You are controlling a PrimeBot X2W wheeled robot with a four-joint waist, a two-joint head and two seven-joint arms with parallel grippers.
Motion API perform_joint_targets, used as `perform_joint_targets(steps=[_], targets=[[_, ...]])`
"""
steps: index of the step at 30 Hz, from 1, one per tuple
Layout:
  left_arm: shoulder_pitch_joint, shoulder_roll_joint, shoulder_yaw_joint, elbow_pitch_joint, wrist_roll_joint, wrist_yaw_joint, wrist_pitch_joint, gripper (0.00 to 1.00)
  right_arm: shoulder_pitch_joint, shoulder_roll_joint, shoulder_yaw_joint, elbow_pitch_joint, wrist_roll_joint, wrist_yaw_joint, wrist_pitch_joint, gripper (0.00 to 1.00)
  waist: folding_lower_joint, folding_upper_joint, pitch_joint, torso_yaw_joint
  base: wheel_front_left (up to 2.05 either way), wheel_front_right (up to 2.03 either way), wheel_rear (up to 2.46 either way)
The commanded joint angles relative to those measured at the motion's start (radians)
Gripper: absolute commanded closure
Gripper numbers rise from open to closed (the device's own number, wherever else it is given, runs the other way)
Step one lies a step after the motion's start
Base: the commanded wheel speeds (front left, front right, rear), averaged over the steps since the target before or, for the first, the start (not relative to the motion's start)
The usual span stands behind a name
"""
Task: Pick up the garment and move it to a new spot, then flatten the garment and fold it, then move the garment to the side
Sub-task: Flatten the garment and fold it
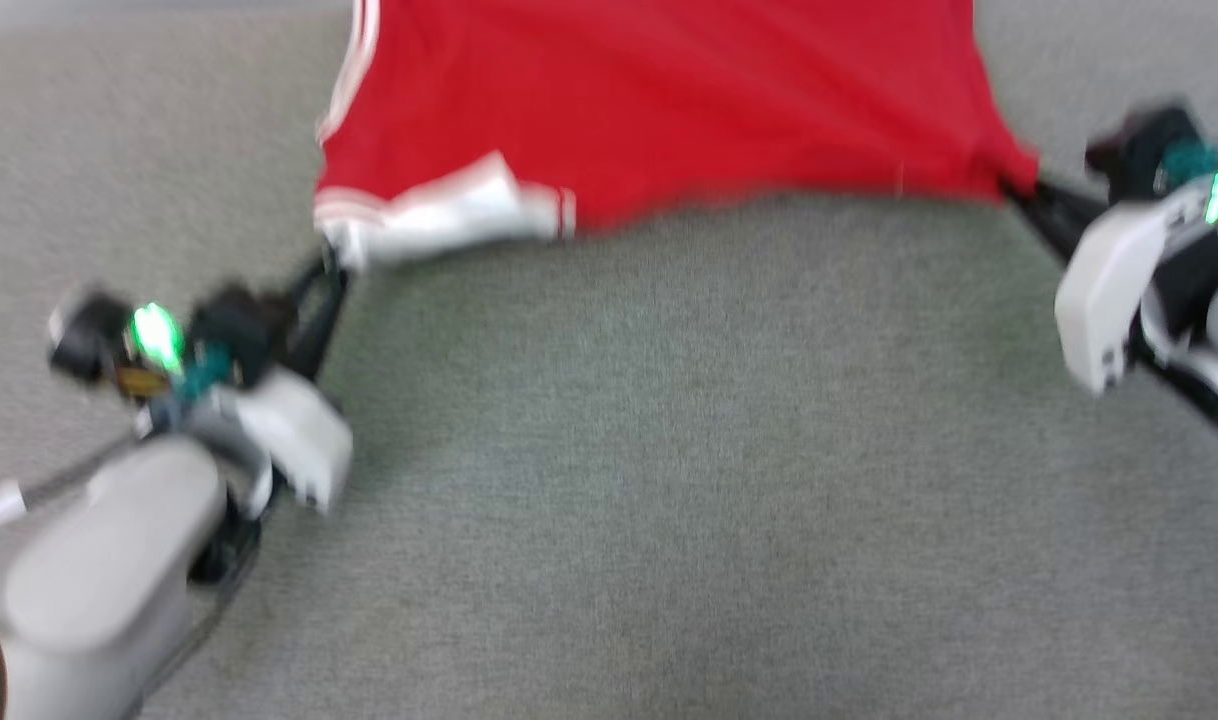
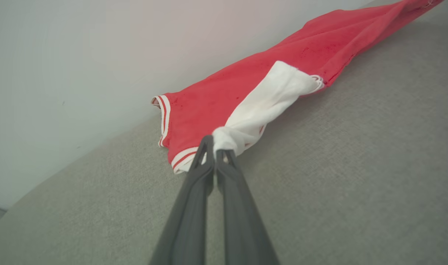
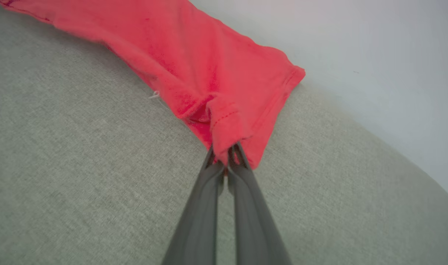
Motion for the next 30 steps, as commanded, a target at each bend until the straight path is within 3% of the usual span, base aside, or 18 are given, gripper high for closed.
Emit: perform_joint_targets(steps=[1, 14, 22, 30], targets=[[0.048, 0.015, -0.003, -0.026, -0.014, 0.015, 0.007, 1.0, 0.037, -0.019, 0.008, -0.015, 0.011, -0.001, -0.006, 1.0, 0.0001, 0.0, -0.059, 0.007, 0.0, 0.0, 0.0], [0.483, 0.124, -0.086, -0.298, -0.123, 0.17, 0.074, 1.0, 0.394, -0.166, 0.021, -0.18, 0.105, -0.001, 0.033, 1.0, 0.0001, 0.0, -0.259, 0.011, 0.0, 0.0, 0.0], [0.655, 0.161, -0.134, -0.383, -0.177, 0.217, 0.092, 1.0, 0.649, -0.242, -0.051, -0.273, 0.124, -0.001, 0.062, 1.0, 0.0001, 0.0, -0.346, 0.021, 0.0, 0.0, 0.0], [0.742, 0.145, -0.176, -0.406, -0.21, 0.237, 0.109, 1.0, 0.857, -0.259, -0.189, -0.36, 0.098, -0.001, 0.11, 1.0, 0.0001, 0.0, -0.366, 0.022, 0.0, 0.0, 0.0]])
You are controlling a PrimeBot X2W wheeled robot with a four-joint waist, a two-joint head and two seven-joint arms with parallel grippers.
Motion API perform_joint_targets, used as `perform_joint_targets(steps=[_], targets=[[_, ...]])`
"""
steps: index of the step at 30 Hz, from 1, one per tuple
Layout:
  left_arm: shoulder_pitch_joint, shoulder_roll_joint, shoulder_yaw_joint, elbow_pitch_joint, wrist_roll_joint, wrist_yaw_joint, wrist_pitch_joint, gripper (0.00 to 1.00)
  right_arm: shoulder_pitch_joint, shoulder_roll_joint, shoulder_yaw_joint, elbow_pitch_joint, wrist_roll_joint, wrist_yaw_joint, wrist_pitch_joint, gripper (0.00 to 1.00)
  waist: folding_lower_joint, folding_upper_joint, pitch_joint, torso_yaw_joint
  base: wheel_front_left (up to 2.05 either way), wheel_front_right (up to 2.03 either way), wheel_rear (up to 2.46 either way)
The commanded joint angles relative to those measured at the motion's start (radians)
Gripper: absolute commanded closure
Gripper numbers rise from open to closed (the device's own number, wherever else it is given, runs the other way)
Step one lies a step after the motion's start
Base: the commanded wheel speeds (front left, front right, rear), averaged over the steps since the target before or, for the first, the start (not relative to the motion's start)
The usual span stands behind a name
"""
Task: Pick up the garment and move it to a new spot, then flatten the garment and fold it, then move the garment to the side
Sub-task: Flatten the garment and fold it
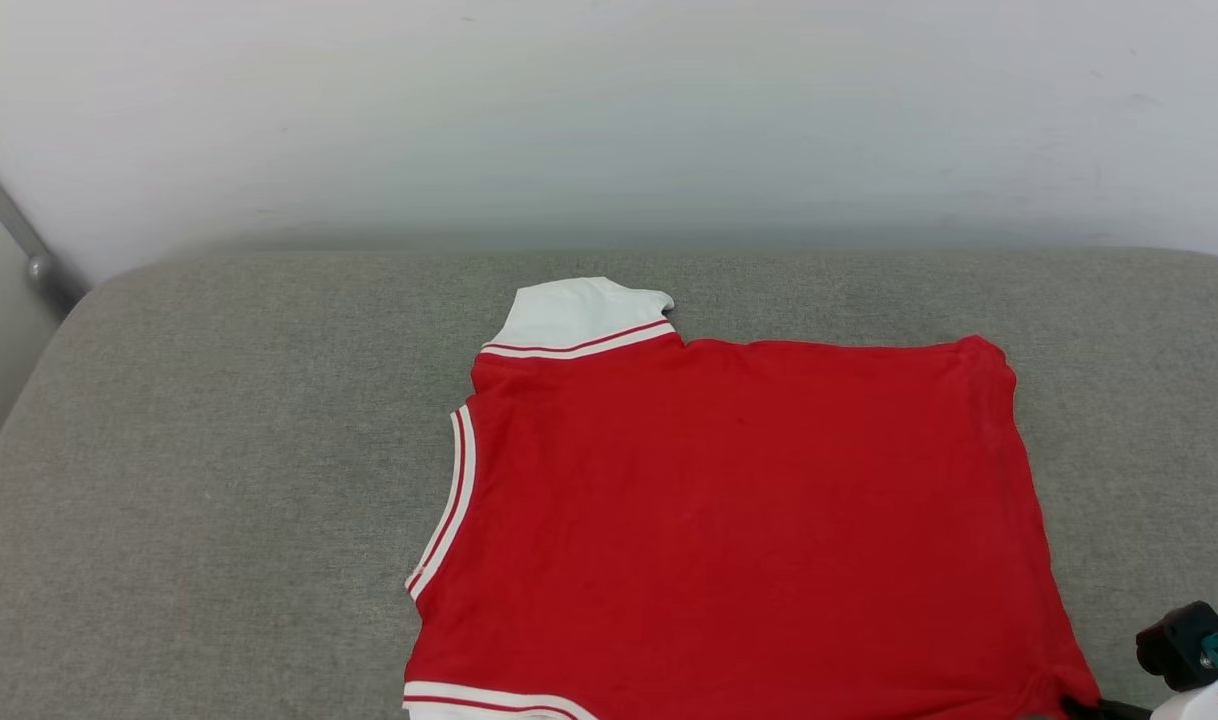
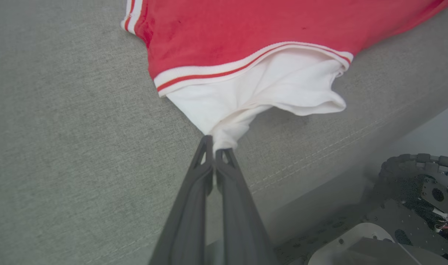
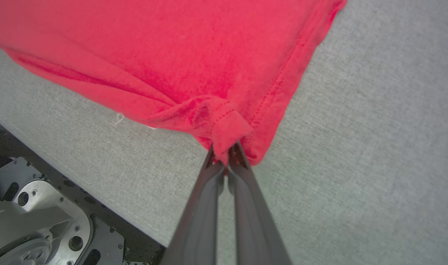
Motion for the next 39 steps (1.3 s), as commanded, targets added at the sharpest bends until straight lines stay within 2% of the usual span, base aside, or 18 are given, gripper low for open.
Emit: perform_joint_targets(steps=[1, 9, 14, 15, 22, 29, 39], targets=[[0.015, -0.002, -0.001, -0.003, -0.008, 0.006, -0.001, 1.0, 0.031, 0.005, -0.034, -0.008, -0.017, -0.001, 0.007, 1.0, 0.0003, -0.0001, 0.0, 0.001, 0.0, 0.0, 0.0], [-0.075, 0.002, 0.022, 0.015, 0.029, -0.019, -0.005, 1.0, 0.111, 0.063, -0.233, -0.042, -0.077, -0.001, 0.053, 1.0, 0.0003, -0.0001, 0.012, 0.017, 0.0, 0.0, 0.0], [-0.207, -0.007, 0.042, 0.045, 0.075, -0.063, 0.014, 1.0, 0.109, 0.103, -0.36, -0.079, -0.122, -0.001, 0.082, 1.0, 0.0003, -0.0001, 0.04, 0.016, 0.0, 0.0, 0.0], [-0.207, -0.007, 0.042, 0.045, 0.075, -0.063, 0.014, 1.0, 0.109, 0.103, -0.36, -0.079, -0.122, -0.001, 0.082, 1.0, 0.0003, -0.0001, 0.04, 0.016, 0.0, 0.0, 0.0], [-0.421, -0.037, 0.071, 0.107, 0.139, -0.14, 0.043, 1.0, 0.069, 0.142, -0.486, -0.153, -0.181, -0.001, 0.142, 1.0, 0.0003, -0.0001, 0.126, 0.0, 0.0, 0.0, 0.0], [-0.575, -0.087, 0.071, 0.241, 0.169, -0.232, 0.063, 1.0, -0.005, 0.172, -0.511, -0.186, -0.217, -0.001, 0.229, 1.0, 0.0003, -0.0001, 0.239, -0.032, 0.0, 0.0, 0.0], [-0.657, -0.161, 0.048, 0.458, 0.168, -0.324, 0.043, 1.0, -0.094, 0.208, -0.441, -0.086, -0.231, -0.001, 0.288, 1.0, 0.0003, -0.0001, 0.331, -0.048, 0.0, 0.0, 0.0]])
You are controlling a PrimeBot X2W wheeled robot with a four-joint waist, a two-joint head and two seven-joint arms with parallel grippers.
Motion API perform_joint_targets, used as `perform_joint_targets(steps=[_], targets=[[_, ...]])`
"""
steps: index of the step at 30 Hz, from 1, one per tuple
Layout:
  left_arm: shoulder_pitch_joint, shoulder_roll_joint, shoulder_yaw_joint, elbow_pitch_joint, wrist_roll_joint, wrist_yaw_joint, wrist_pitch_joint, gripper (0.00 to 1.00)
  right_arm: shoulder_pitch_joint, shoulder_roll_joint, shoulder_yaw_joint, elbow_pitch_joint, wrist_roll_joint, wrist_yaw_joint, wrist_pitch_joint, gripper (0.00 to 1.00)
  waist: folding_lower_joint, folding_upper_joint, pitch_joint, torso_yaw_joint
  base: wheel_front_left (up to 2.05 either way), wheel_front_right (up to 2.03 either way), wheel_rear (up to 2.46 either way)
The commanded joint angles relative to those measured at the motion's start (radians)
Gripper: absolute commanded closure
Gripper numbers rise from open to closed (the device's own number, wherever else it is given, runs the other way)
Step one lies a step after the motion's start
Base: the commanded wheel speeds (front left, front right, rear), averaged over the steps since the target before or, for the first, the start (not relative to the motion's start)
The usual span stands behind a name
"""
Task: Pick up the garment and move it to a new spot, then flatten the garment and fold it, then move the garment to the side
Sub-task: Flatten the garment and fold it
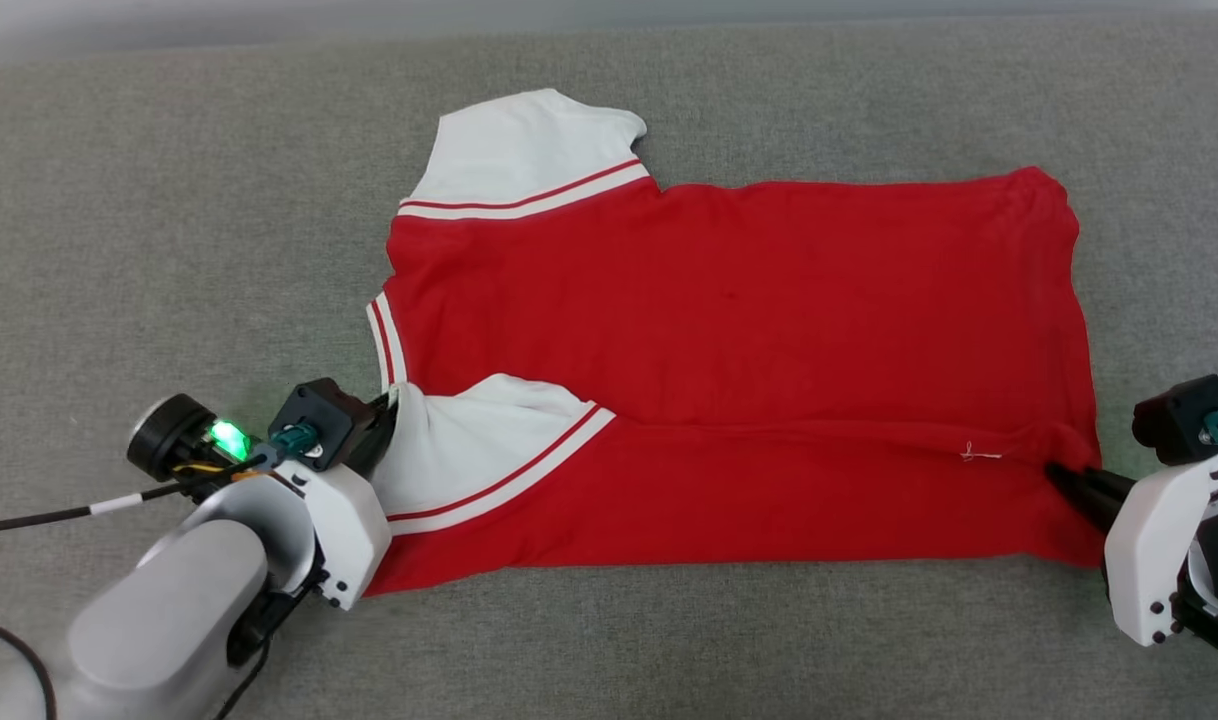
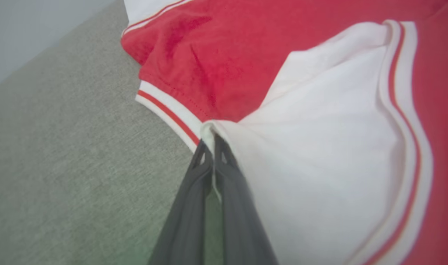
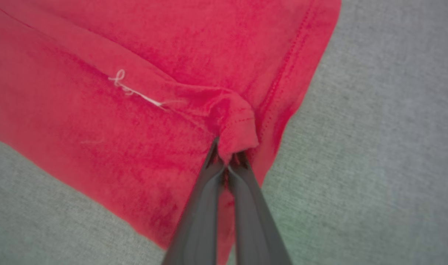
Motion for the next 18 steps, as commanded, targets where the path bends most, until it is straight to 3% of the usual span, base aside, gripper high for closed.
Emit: perform_joint_targets(steps=[1, 7, 8, 9, 10, 18], targets=[[-0.011, -0.012, -0.001, 0.013, -0.004, -0.007, -0.007, 1.0, 0.001, 0.008, 0.014, 0.024, 0.001, -0.001, 0.007, 1.0, -0.0002, 0.0, 0.006, -0.002, 0.0, 0.0, 0.0], [-0.014, -0.054, -0.014, 0.114, -0.009, -0.036, -0.047, 1.0, -0.018, 0.015, 0.054, 0.059, 0.018, -0.001, -0.015, 1.0, -0.0002, 0.0, -0.016, 0.0, 0.0, 0.0, 0.0], [-0.017, -0.057, -0.012, 0.128, -0.01, -0.04, -0.057, 0.91, -0.021, 0.014, 0.055, 0.059, 0.021, -0.001, -0.021, 0.84, -0.0002, 0.0, -0.026, 0.001, 0.0, 0.0, 0.0], [-0.02, -0.062, -0.01, 0.142, -0.015, -0.043, -0.065, 0.51, -0.024, 0.011, 0.054, 0.06, 0.024, -0.001, -0.03, 0.32, -0.0002, 0.0, -0.038, 0.003, 0.0, 0.0, 0.0], [-0.026, -0.065, -0.006, 0.15, -0.013, -0.043, -0.073, 0.0, -0.023, 0.008, 0.051, 0.058, 0.025, -0.001, -0.04, 0.0, -0.0002, 0.0, -0.052, 0.005, 0.0, 0.0, 0.0], [-0.066, -0.025, -0.001, 0.113, -0.023, -0.057, -0.018, 0.0, 0.03, -0.009, 0.012, 0.032, 0.033, -0.001, -0.088, 0.0, -0.0002, 0.0, -0.158, 0.023, 0.0, 0.0, 0.0]])
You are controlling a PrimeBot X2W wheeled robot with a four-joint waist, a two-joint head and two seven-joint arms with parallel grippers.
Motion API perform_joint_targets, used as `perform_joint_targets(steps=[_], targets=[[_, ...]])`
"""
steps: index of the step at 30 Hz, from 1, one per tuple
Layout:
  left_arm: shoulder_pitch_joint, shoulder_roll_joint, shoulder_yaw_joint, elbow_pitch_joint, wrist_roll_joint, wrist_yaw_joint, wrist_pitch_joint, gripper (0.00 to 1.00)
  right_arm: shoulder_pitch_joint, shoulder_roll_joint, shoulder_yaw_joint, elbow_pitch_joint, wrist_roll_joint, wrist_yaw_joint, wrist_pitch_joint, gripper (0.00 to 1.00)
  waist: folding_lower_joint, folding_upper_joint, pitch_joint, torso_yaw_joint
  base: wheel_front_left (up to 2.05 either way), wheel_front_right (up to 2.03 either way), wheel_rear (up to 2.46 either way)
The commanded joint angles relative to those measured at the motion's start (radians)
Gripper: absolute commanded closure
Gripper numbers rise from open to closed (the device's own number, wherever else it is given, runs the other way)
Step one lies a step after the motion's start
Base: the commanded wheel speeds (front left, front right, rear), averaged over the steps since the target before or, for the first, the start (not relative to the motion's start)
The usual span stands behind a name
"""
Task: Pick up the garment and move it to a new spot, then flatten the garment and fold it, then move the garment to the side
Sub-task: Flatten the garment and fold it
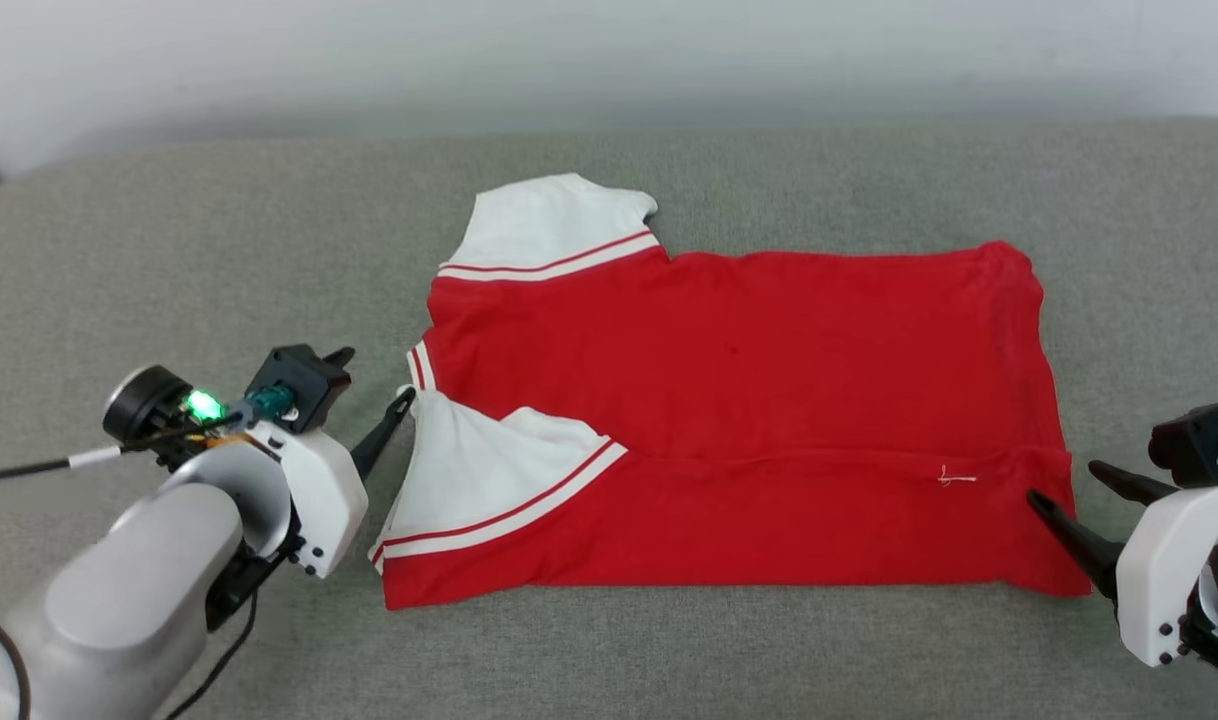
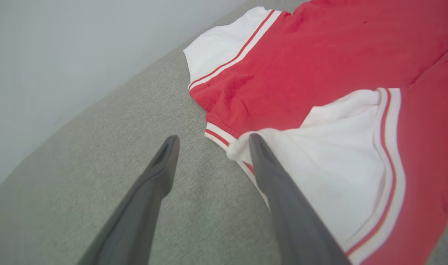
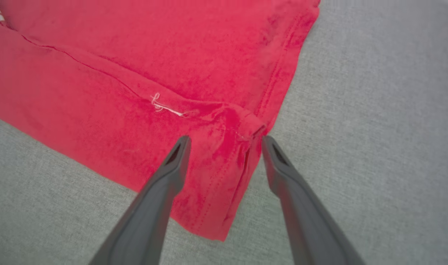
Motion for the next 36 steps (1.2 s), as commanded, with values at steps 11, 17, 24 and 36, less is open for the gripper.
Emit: perform_joint_targets(steps=[11, 17, 24, 36], targets=[[-0.121, 0.093, -0.006, -0.184, -0.13, -0.034, 0.439, 0.0, 0.042, 0.024, -0.046, -0.028, -0.021, -0.001, -0.003, 0.0, -0.0001, 0.0, -0.044, 0.015, 0.0, 0.0, 0.0], [-0.151, 0.106, -0.03, -0.245, -0.247, -0.045, 0.707, 0.0, 0.024, 0.041, -0.041, -0.033, -0.034, -0.001, -0.004, 0.0, -0.0001, 0.0, -0.036, 0.003, 0.0, 0.0, 0.0], [-0.139, 0.121, -0.067, -0.286, -0.36, -0.03, 0.951, 0.0, 0.0, 0.054, -0.015, -0.03, -0.035, -0.001, -0.004, 0.0, -0.0001, 0.0, -0.012, -0.032, 0.0, 0.0, 0.0], [-0.099, 0.124, -0.148, -0.281, -0.348, -0.028, 1.055, 0.0, -0.058, 0.06, 0.018, -0.029, -0.036, -0.001, 0.002, 0.0, -0.0001, 0.0, 0.059, -0.083, 0.0, 0.0, 0.0]])
